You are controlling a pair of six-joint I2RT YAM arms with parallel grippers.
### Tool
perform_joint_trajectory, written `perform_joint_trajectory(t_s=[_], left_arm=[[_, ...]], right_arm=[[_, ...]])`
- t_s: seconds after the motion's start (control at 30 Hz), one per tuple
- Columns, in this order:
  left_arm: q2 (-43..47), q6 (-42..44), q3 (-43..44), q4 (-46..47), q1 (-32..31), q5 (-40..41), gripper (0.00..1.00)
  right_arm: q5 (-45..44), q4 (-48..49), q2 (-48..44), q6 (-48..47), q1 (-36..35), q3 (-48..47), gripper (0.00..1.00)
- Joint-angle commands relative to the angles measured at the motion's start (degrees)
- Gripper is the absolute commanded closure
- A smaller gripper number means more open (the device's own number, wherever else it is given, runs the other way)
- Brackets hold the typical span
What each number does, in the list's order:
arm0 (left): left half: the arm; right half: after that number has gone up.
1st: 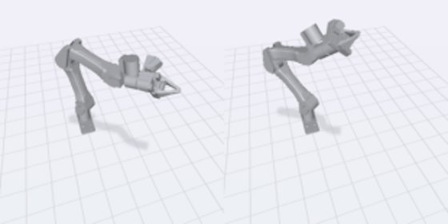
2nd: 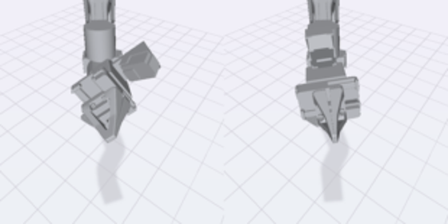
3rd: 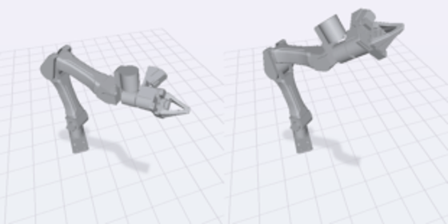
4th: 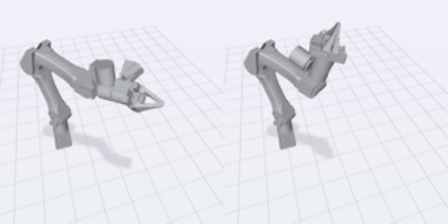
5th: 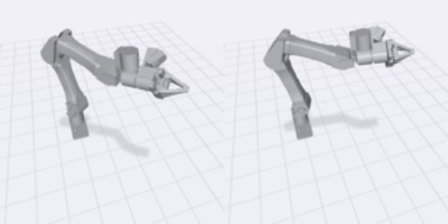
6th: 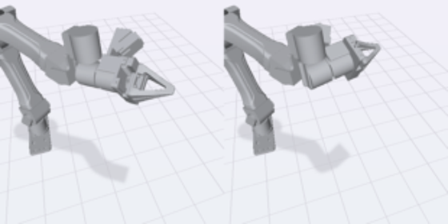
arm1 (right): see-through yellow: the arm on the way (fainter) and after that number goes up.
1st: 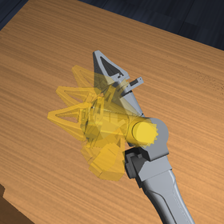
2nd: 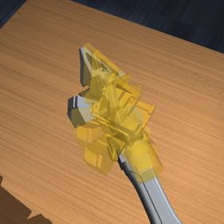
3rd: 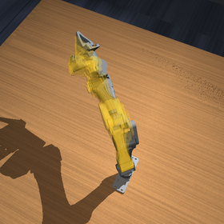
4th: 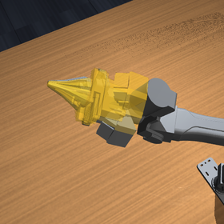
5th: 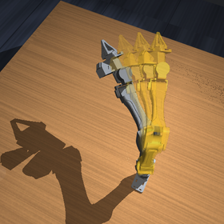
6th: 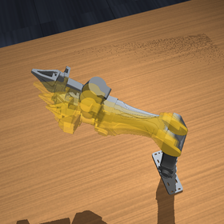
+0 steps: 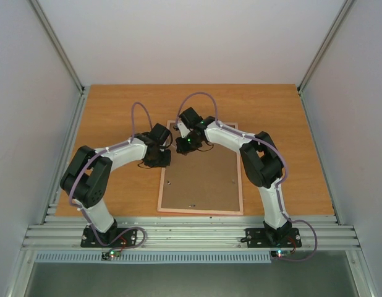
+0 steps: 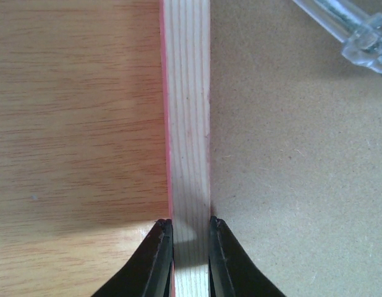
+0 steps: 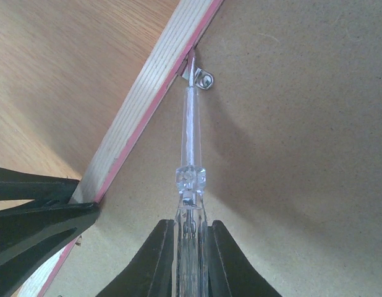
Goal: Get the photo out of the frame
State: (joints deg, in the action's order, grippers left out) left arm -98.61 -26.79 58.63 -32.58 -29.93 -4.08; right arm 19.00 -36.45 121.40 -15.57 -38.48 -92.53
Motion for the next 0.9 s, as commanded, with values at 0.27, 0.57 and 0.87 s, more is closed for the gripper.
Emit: perform_joint_trajectory(t_s=[0.27, 0.57, 0.87], left_arm=[[0.96, -0.61, -0.36, 0.72, -0.74, -0.95, 0.88], [1.04, -0.97, -0.58, 0.67, -0.74, -0.80, 0.89], [1.47, -1.16, -0.80, 0.37, -0.74, -0.50, 0.89]], right_arm=[[3.89, -6.93, -1.26, -1.77, -0.32, 1.86, 0.99], [2.41, -7.58, -3.36, -2.18, -0.35, 3.99, 0.99], [-0.08, -7.58, -5.15, -1.73, -0.30, 5.81, 0.99]])
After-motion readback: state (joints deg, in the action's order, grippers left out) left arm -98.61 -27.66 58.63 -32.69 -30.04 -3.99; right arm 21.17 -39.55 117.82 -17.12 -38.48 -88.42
